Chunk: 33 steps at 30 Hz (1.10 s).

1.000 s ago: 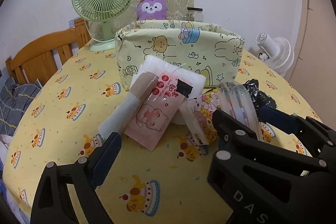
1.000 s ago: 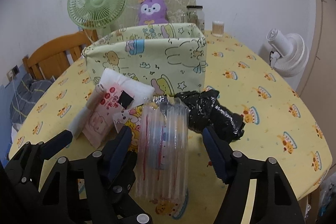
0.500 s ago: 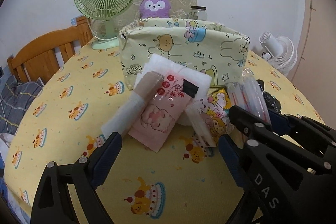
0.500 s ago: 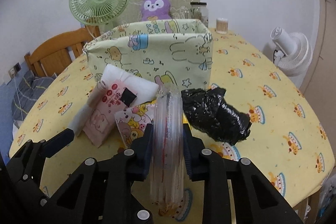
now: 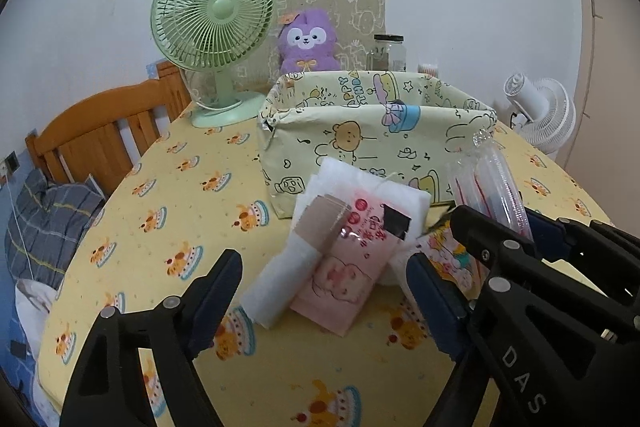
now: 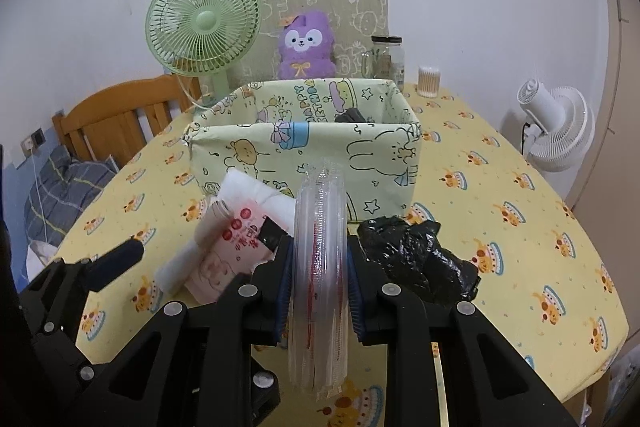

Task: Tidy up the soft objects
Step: 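Lift the straw pack with the right tool while the left tool reaches the white roll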

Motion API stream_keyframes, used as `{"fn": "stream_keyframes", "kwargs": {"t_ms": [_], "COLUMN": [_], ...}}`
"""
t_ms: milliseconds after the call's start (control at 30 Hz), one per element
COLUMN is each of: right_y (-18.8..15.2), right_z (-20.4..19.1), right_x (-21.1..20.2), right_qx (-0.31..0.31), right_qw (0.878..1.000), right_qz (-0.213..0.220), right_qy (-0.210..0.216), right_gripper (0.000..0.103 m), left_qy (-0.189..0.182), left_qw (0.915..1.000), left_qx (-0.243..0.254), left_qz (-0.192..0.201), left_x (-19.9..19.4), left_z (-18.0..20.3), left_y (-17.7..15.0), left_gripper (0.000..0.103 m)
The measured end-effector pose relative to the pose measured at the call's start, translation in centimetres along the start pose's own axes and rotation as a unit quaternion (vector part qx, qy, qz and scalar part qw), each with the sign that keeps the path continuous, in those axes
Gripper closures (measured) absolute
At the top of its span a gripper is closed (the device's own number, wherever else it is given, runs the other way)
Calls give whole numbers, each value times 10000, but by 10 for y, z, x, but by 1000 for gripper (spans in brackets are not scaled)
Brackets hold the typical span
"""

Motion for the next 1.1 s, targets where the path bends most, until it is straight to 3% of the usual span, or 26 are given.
{"fn": "stream_keyframes", "kwargs": {"t_ms": [267,667,833,1100], "right_y": [8,10,8,7], "right_z": [-9,-23,-24,-22], "right_x": [9,29,36,40], "right_qx": [61,54,105,142], "right_qw": [10000,9998,9996,9994], "right_qz": [-20,-167,-249,-295], "right_qy": [-23,-11,-30,-55], "right_gripper": [76,76,76,75], "left_qy": [-197,-359,-445,-362], "left_qw": [9998,9985,9979,9977], "left_qx": [-21,-191,-235,-339], "left_qz": [-81,-379,-413,-455], "left_x": [12,36,40,42], "left_z": [-9,-23,-24,-26], "left_y": [7,2,0,-3], "left_gripper": [26,44,56,88]}}
Point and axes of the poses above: each gripper's, at about its wrist camera, not at the fingertips, and x roughly the way its jaws point, z to its right, y to its top, the point moved 10 cm from there along x, roughly the way its jaws point, and after that the axes turned 2 degrees about z, right-handed, at the moved point
